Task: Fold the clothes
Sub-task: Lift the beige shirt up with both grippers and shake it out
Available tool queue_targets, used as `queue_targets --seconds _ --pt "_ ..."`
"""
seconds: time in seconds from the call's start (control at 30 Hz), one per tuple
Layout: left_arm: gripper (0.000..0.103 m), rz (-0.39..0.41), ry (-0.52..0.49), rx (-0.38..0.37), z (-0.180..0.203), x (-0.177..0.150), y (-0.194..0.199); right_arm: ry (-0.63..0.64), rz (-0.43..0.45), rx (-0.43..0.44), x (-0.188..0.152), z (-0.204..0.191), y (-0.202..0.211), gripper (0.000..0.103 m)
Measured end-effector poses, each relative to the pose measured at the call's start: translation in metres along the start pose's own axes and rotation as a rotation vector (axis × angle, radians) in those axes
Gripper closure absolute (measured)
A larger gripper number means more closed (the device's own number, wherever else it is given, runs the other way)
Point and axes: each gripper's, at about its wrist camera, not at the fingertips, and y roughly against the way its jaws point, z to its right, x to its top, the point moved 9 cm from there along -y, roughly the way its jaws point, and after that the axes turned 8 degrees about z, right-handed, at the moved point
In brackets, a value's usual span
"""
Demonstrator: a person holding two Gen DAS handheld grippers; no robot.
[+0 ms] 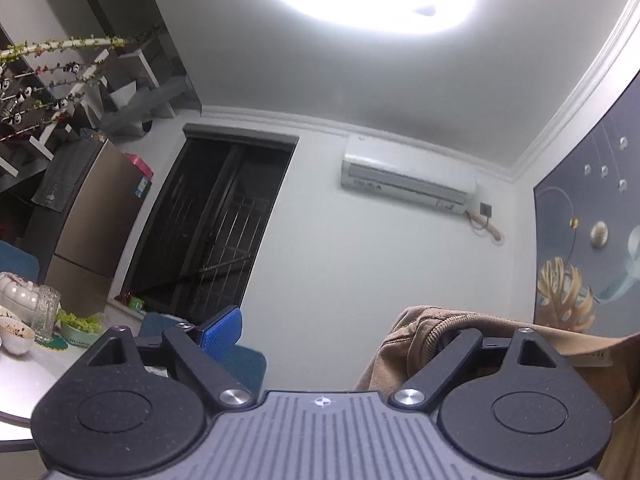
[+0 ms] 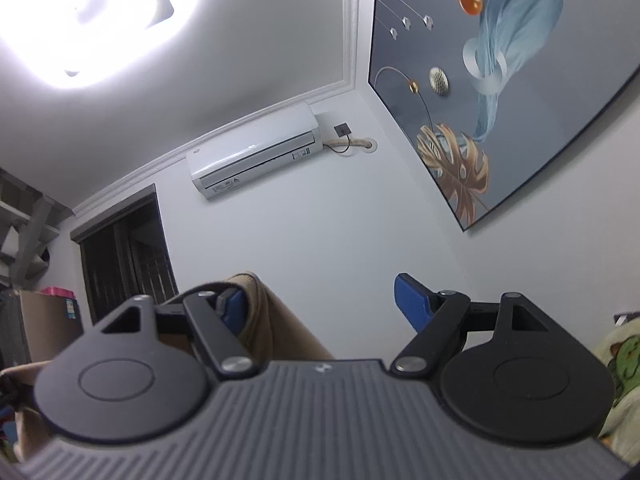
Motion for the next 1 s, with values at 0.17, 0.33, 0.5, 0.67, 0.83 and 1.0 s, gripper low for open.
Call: queue_targets --seconds 0.17,0.33,0.5,0.67,0.83,1.0 --pt "0.012 -0.12 0.007 -0.001 -0.013 -0.071 -0.05 0.036 -0.069 -0.023 -0.049 0.015 -0.03 0.025" --pt "0.012 -0.213 -0.035 0.026 -0.023 -0.175 -0.109 0.102 -0.151 -0.074 -0.135 0.039 -0.079 0.025" --pt "0.012 -0.335 -0.041 0.068 -0.04 -0.308 -0.18 0.113 -0.265 -0.117 -0.256 0.088 -0.137 0.025" --pt "0.012 -0.447 -0.081 0.117 -0.06 -0.472 -0.23 0.16 -0.365 -0.157 -0.398 0.14 -0.183 0.025" --pt "0.012 -0.583 -0.172 0.129 -0.08 -0.631 -0.262 0.219 -0.522 -0.202 -0.537 0.195 -0.215 0.026" --pt "0.013 -0.706 -0.248 0.122 -0.095 -0.747 -0.275 0.245 -0.681 -0.238 -0.642 0.24 -0.228 0.026"
